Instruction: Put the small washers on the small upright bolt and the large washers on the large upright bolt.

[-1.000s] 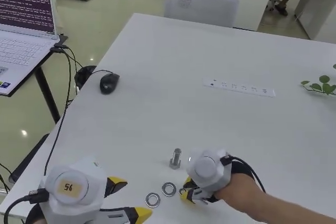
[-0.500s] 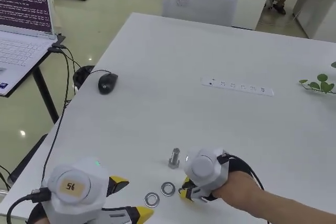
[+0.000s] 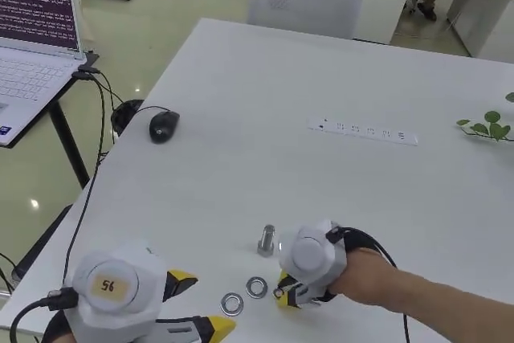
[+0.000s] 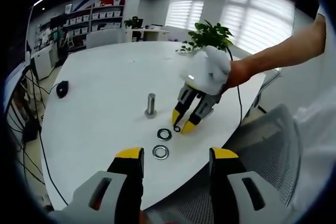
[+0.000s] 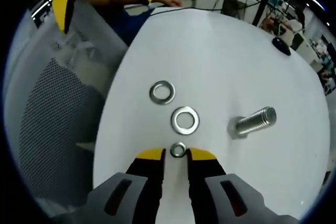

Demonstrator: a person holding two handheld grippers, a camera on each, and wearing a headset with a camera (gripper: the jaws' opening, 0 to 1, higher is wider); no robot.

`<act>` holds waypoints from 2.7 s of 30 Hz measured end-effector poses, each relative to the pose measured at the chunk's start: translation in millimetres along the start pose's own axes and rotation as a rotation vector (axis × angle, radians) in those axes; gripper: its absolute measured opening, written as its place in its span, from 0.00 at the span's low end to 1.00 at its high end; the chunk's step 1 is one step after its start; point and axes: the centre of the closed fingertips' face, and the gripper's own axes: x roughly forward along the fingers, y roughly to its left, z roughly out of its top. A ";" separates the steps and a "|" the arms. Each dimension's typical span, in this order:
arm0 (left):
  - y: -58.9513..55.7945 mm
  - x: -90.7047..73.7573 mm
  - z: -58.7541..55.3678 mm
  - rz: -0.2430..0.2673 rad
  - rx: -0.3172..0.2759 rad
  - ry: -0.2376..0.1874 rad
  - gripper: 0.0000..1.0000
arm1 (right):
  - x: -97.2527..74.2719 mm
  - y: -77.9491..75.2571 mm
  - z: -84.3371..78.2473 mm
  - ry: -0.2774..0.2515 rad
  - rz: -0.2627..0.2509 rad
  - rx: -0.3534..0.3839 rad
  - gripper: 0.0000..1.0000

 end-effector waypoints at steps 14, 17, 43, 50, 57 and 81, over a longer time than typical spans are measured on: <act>5.5 -3.7 -1.5 0.012 -0.009 -0.001 0.49 | 1.0 -1.3 0.1 0.043 0.059 -0.164 0.15; 3.4 -1.6 1.1 0.008 -0.006 -0.003 0.49 | 0.9 -1.4 0.1 0.035 0.059 -0.152 0.15; 8.2 -3.7 -0.2 0.016 -0.015 -0.006 0.49 | -12.0 4.6 -21.3 -0.194 -0.101 0.388 0.13; 5.1 -1.1 -0.6 0.007 -0.015 -0.003 0.49 | -26.6 1.2 -34.3 -0.239 -0.162 0.488 0.13; 4.4 -0.1 -0.1 0.003 -0.012 0.000 0.49 | -52.5 -8.7 -58.0 -0.248 -0.251 0.554 0.13; 3.4 0.7 2.6 0.001 -0.010 -0.006 0.49 | -116.5 -58.9 -87.9 -0.198 -0.403 0.563 0.13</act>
